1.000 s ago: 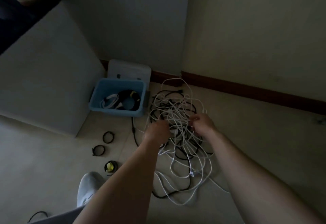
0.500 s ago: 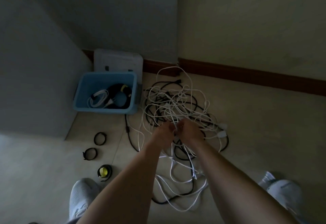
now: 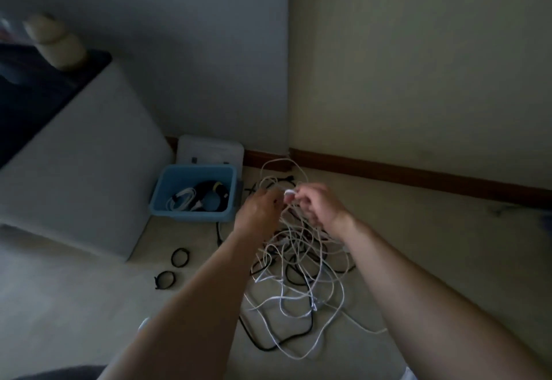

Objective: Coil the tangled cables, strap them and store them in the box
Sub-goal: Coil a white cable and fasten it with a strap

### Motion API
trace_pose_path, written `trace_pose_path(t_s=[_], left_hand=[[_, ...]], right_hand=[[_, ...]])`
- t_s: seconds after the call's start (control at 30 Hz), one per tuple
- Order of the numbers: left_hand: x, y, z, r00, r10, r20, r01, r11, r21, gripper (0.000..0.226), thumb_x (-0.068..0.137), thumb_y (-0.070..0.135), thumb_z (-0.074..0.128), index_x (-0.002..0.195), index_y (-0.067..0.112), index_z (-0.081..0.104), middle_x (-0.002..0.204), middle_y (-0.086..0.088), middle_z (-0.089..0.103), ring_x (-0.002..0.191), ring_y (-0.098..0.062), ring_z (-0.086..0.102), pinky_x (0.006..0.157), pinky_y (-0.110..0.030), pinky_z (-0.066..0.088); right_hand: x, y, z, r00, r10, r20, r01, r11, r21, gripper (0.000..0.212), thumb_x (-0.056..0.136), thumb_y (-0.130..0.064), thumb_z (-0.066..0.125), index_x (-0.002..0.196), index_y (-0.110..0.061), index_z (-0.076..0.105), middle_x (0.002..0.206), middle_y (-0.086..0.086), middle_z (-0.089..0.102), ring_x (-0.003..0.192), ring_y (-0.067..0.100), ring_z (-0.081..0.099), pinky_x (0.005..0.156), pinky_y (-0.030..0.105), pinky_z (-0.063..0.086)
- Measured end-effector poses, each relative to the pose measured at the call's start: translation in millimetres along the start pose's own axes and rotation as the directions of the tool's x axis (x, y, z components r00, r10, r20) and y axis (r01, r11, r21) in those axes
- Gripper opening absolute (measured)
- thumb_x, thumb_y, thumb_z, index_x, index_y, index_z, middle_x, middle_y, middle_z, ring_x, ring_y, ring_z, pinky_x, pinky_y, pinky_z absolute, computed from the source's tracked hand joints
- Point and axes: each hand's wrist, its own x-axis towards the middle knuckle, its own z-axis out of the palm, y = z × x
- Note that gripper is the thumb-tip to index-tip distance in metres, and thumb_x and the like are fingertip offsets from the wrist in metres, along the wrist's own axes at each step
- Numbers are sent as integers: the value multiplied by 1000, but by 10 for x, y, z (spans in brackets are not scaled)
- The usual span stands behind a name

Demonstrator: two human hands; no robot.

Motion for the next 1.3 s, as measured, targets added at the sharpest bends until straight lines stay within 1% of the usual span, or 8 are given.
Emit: trace_pose_path(t_s=[0.17, 0.4, 0.5, 0.67, 0.8, 0.97, 1.13, 1.3], left_hand=[[-189, 384, -673, 994, 106, -34, -106, 994, 14, 25, 97, 44, 53, 109, 28, 67, 111, -1, 60, 100, -25, 58, 76, -36, 48], [-551, 800, -1638, 975, -59, -216, -52, 878, -475, 44, 98, 41, 46, 64, 23, 67, 60, 9, 70, 57, 0, 62, 52, -12, 42], [-701, 779, -1977, 953, -65, -295, -88, 875, -477, 42, 94, 47, 53, 62, 21, 62, 55, 6, 67, 49, -6, 63, 48, -16, 44], [-910, 649, -2070, 973, -156, -171, 17, 785, -619, 44, 101, 39, 55, 64, 17, 61, 46, 8, 53, 38, -8, 55, 45, -25, 48], [-1005, 803, -2114, 982, -135, -129, 13, 738, -675, 48, 106, 37, 42, 68, 16, 61, 48, 9, 44, 37, -9, 39, 40, -22, 36], [-1047, 1103, -2302, 1000, 5, -30, -30, 345, -938, 41, 106, 19, 36, 88, 4, 69, 52, 7, 32, 46, -9, 26, 44, -22, 22], [-1109, 1157, -2368, 998, 27, -51, -54, 119, -991, 33, 106, 11, 35, 103, -1, 65, 60, 2, 33, 51, -10, 30, 47, -22, 28], [-1012, 1190, -2424, 998, -16, -65, -65, -51, -997, 31, 106, 14, 38, 106, 2, 67, 64, 1, 41, 56, -10, 39, 52, -22, 38]], right_hand=[[-450, -1063, 12, 992, -106, 71, 81, 954, 289, 31, 87, -18, 48, 70, -18, 74, 45, -9, 27, 36, 6, 18, 37, 14, 14], [-1343, -2149, -69, 946, -324, 10, 311, 915, 258, 27, 98, -15, 46, 98, -15, 73, 53, -4, 31, 43, 8, 21, 45, 24, 14], [-1641, -2391, -174, 922, -385, -35, 380, 886, 265, 26, 100, -15, 45, 98, -15, 71, 51, -7, 28, 42, 8, 20, 44, 23, 13], [-1791, -2375, -284, 879, -406, -248, 471, 820, 325, 29, 100, -16, 45, 88, -21, 71, 50, -8, 32, 42, 7, 22, 46, 22, 16], [-1738, -2028, -125, 933, -287, -219, 341, 900, 272, 28, 99, -18, 43, 77, -16, 61, 46, -6, 34, 36, 7, 23, 40, 16, 16], [-1636, -1904, 350, 953, -265, -146, 221, 939, -264, 30, 99, -23, 49, 80, -20, 72, 54, -7, 54, 33, 2, 36, 33, 18, 25], [-1498, -1855, 512, 990, -41, 137, 78, 958, -276, 20, 92, -35, 62, 103, -19, 69, 102, 6, 69, 41, 4, 27, 38, 16, 23], [-1435, -1733, 505, 965, 88, 249, 96, 760, -642, 37, 102, -45, 49, 90, -22, 76, 103, 3, 70, 37, 1, 41, 45, 24, 38]])
